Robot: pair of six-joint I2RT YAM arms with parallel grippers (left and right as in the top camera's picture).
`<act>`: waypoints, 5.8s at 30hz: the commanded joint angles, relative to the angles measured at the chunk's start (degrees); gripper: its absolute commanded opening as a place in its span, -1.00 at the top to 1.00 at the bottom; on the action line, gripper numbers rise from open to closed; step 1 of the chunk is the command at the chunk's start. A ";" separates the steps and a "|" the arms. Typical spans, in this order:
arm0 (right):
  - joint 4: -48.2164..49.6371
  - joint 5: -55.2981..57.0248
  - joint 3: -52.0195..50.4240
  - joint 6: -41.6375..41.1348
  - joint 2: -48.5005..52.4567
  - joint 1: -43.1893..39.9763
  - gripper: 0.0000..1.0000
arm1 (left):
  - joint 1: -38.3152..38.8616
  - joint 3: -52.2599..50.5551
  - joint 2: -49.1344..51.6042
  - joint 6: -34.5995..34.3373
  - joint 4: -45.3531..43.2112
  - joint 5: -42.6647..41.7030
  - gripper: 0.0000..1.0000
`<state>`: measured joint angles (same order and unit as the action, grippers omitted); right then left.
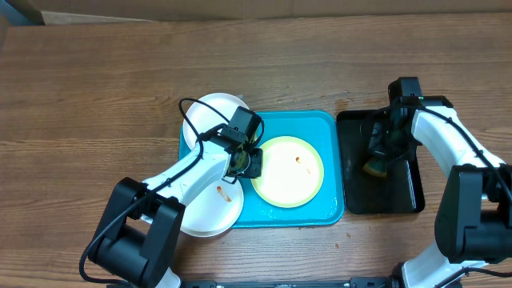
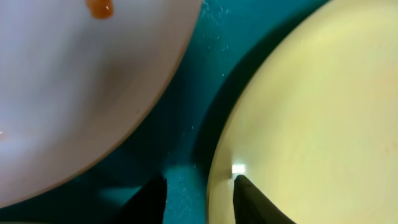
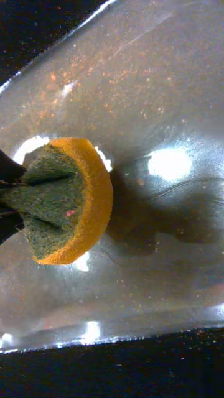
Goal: Clean dirty plates on tray and stack at the side
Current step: 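Lift the sponge with the right gripper while left holds the plate, then move the sponge with the right gripper onto the yellow plate, then wipe the yellow plate surface with the sponge in the right gripper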
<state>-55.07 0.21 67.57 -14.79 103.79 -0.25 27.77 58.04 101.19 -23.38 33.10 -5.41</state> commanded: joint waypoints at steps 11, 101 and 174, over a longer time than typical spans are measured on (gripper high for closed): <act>0.04 -0.50 1.14 -0.28 -0.22 0.24 0.93 | -0.04 0.20 0.66 -1.51 0.00 -2.08 0.54; 2.99 9.31 9.51 11.89 -0.81 35.60 0.92 | -4.09 0.20 0.66 -5.16 0.13 -3.63 0.78; 22.97 -12.17 -8.48 14.01 -0.33 31.63 0.92 | -4.09 0.20 0.66 -4.94 0.46 -3.41 0.89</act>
<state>-32.42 -5.91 60.07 -1.52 102.94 31.11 23.90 58.04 101.19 -28.14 33.43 -9.43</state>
